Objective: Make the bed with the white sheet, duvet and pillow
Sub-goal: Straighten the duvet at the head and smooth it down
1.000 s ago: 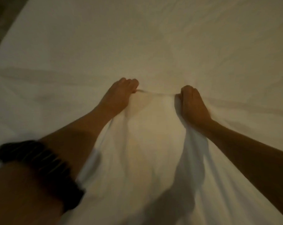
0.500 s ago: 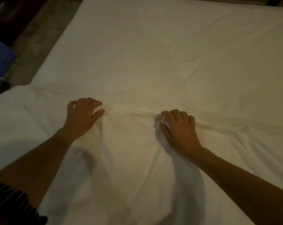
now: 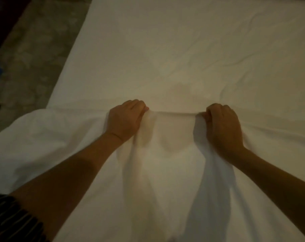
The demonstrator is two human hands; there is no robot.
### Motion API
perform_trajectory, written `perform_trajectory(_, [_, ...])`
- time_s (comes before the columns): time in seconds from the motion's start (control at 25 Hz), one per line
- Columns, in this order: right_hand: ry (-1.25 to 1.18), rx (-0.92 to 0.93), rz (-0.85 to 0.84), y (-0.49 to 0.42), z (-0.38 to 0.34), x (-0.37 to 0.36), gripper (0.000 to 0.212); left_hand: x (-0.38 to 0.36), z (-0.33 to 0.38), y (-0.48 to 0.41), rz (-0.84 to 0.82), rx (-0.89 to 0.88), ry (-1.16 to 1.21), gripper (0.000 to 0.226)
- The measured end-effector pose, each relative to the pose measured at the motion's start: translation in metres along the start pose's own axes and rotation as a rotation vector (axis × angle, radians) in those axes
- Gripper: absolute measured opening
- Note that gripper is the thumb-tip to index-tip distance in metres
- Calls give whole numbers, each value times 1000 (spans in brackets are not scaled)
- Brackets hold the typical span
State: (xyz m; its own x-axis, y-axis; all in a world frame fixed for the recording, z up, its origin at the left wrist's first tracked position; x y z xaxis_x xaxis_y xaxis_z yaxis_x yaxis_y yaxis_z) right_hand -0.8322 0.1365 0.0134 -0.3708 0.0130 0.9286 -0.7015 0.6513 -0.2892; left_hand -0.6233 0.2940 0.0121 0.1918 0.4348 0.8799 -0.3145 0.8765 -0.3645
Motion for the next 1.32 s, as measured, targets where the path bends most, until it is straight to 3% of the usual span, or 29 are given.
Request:
perform_trajectory(0.16, [175,110,-71,2,6,-22,20,-23,-5,-2,-172,-51,33,38])
perform_trajectory(0.28, [297,163,-174,8,15,-47,18,-17,-36,15,-314,143,-60,40])
perform_trajectory(0.44, [312,67,-133,21,3,-44,22,45,-102,86,-249,245,-134,48])
perform_trajectory(0.6, [147,124,-87,18,-64,-40,34,72,-145,112,-332,377,-141,51])
perform_trajectory(0.72, [21,177,-268,4,-142,-54,53,82,-171,120,-363,538,-97,46])
perform_trajectory(0.8, [72,238,-334,-7,-188,-69,63,85,-190,128,-382,596,-71,44])
perform_trajectory(1.04, [279,21,-333,-18,-247,-111,32,82,-235,129,-215,319,-76,39])
perform_trajectory(1.24, [162,83,175,-27,-255,-69,30,114,-253,117,-28,-25,130,27])
perform_trajectory(1.32, [193,105,188,-41,-250,-71,27,119,-263,100,-5,-134,112,24])
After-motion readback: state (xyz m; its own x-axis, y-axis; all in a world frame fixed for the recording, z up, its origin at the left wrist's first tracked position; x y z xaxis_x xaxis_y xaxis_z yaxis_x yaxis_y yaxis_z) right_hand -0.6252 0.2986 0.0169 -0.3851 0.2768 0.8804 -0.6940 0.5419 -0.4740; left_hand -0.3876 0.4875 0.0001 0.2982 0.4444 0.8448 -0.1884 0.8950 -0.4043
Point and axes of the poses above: each hand's wrist, its own y-axis away from the middle knuckle, its own x-axis out of the back of the hand, z = x × y, the point moved 1 cm from there along -y, towards the middle knuckle, and after that the axes turned 12 degrees about y, right-handed, at the moved point
